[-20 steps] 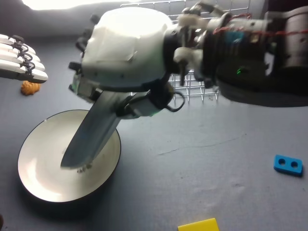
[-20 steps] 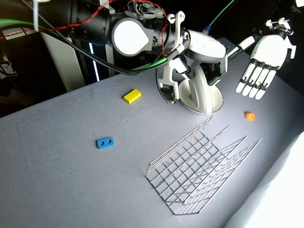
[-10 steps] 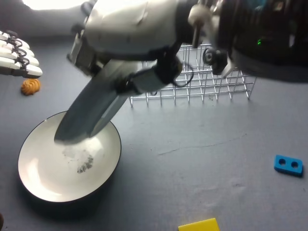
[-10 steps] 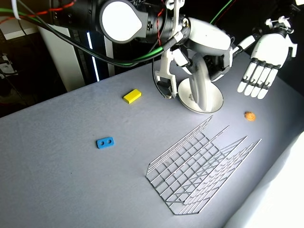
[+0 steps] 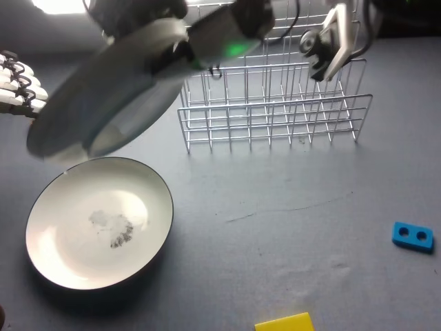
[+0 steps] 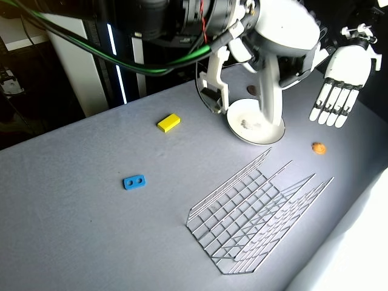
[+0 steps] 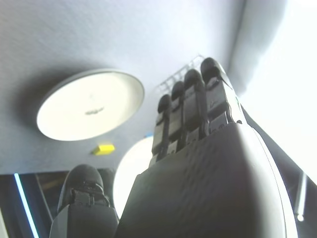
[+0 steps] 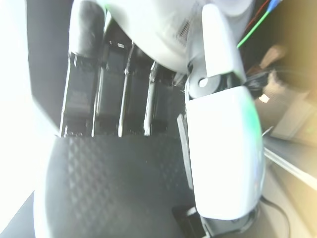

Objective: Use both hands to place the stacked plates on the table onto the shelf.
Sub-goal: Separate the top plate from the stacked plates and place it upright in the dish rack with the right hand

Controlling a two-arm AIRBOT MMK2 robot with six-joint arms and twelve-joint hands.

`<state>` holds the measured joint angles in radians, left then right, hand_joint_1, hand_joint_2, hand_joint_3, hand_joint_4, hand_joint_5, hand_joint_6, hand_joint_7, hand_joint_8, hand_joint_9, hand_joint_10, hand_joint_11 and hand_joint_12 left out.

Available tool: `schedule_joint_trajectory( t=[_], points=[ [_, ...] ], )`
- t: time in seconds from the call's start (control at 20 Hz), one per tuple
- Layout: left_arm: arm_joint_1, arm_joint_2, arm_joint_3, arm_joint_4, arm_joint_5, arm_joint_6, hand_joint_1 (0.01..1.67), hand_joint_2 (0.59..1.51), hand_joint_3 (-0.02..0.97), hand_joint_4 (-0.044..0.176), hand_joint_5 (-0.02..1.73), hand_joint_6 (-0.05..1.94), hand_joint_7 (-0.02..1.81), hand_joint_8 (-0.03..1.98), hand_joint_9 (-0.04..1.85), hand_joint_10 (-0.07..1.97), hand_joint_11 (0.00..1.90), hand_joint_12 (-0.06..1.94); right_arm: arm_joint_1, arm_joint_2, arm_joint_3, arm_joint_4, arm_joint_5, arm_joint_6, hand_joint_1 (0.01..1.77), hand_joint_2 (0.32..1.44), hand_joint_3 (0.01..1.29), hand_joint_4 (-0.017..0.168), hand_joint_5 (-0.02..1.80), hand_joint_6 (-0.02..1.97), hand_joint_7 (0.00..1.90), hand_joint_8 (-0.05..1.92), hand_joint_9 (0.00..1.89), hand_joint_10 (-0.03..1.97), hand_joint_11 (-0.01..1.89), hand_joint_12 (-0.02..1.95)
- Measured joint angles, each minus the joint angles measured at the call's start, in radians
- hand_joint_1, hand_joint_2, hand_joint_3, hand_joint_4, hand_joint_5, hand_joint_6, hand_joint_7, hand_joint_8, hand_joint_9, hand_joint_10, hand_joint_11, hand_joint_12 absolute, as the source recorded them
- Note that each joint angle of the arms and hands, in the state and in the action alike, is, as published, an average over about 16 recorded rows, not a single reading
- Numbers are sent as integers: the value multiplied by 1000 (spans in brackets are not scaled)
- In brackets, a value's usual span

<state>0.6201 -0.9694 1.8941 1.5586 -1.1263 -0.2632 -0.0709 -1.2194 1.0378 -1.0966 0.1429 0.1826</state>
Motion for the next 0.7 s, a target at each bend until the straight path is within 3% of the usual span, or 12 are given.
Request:
schedule_joint_trajectory(
  t=[0.35, 0.7],
  points=[
    [16, 0, -5, 6, -2, 0, 23, 1086, 13, 6, 96, 9, 96, 2, 87, 18, 17, 222, 57, 36, 13, 22, -81, 117, 1211, 1040, 14, 13, 857, 1095, 960, 1018, 1024, 771, 824, 1391],
    [31, 0, -26, 18, -16, 1, 23, 1087, 14, 5, 98, 9, 106, 2, 97, 18, 18, 237, 62, 64, 52, 100, -164, 163, 1243, 1044, 14, 8, 847, 1095, 955, 1025, 1014, 787, 827, 1386]
  ],
)
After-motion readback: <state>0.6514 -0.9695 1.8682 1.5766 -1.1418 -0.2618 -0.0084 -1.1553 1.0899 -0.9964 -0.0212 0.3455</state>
